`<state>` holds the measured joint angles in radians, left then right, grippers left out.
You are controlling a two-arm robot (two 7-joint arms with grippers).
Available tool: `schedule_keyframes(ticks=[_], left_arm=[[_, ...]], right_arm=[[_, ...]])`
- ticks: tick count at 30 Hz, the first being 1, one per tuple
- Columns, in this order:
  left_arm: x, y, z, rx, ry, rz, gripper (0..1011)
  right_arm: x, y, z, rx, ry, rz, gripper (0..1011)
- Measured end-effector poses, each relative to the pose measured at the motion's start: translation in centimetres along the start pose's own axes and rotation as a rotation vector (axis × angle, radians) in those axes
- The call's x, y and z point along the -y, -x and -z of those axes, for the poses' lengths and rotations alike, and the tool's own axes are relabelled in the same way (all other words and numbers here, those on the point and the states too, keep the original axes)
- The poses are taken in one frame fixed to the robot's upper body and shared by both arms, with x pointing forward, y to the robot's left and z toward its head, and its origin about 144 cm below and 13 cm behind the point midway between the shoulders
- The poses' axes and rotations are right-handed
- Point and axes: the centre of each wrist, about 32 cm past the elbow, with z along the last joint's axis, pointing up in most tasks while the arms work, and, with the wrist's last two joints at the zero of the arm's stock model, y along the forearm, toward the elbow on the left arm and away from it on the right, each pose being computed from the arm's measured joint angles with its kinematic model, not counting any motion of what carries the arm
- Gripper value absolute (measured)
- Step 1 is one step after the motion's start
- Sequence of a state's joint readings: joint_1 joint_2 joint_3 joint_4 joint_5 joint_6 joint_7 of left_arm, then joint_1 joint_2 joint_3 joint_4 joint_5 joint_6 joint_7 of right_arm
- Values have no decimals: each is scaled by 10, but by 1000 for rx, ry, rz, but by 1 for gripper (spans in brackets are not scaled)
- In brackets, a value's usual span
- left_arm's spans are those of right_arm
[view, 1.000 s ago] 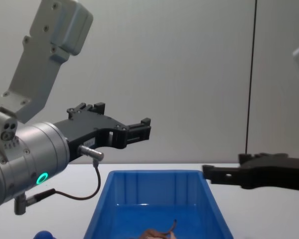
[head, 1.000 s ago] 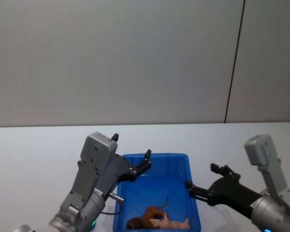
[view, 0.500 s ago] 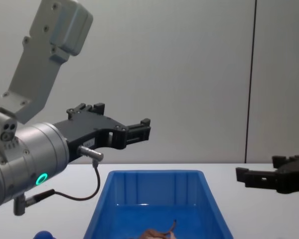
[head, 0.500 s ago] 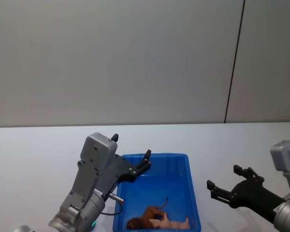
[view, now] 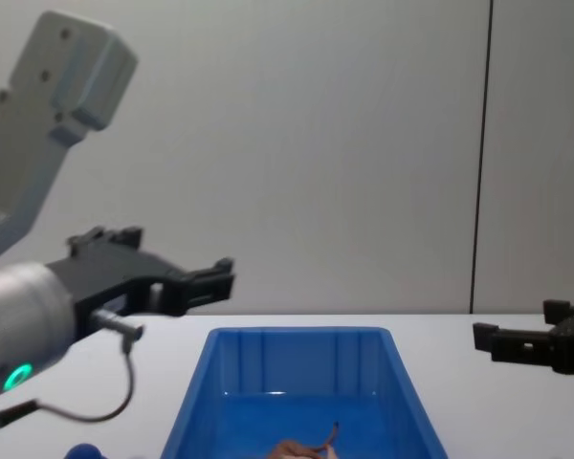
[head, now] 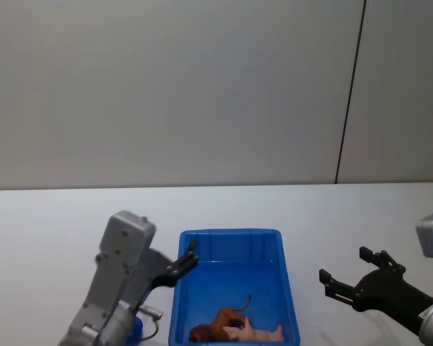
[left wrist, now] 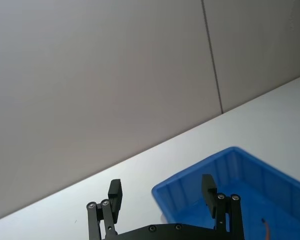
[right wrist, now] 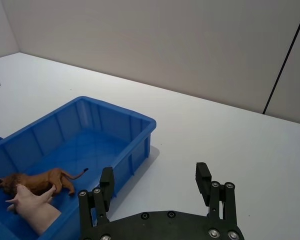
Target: Pick up the two dolls from the table and place them into the box.
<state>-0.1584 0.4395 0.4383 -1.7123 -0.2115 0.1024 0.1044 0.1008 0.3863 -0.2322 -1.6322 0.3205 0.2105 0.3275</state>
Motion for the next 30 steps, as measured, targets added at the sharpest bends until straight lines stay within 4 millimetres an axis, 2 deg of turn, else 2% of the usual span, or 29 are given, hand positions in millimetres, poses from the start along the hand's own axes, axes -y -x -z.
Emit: schedule_keyframes(ticks=[12, 22, 30], left_arm=[[-39, -5, 21, -25, -148, -112, 1003], [-57, -6, 46, -65, -219, -120, 1003], [-62, -7, 64, -109, -240, -97, 1003]], right_arm=[[2, -2, 1, 2, -1, 6, 1001], [3, -2, 1, 2, -1, 8, 1001], [3, -2, 1, 2, -2, 9, 1001]])
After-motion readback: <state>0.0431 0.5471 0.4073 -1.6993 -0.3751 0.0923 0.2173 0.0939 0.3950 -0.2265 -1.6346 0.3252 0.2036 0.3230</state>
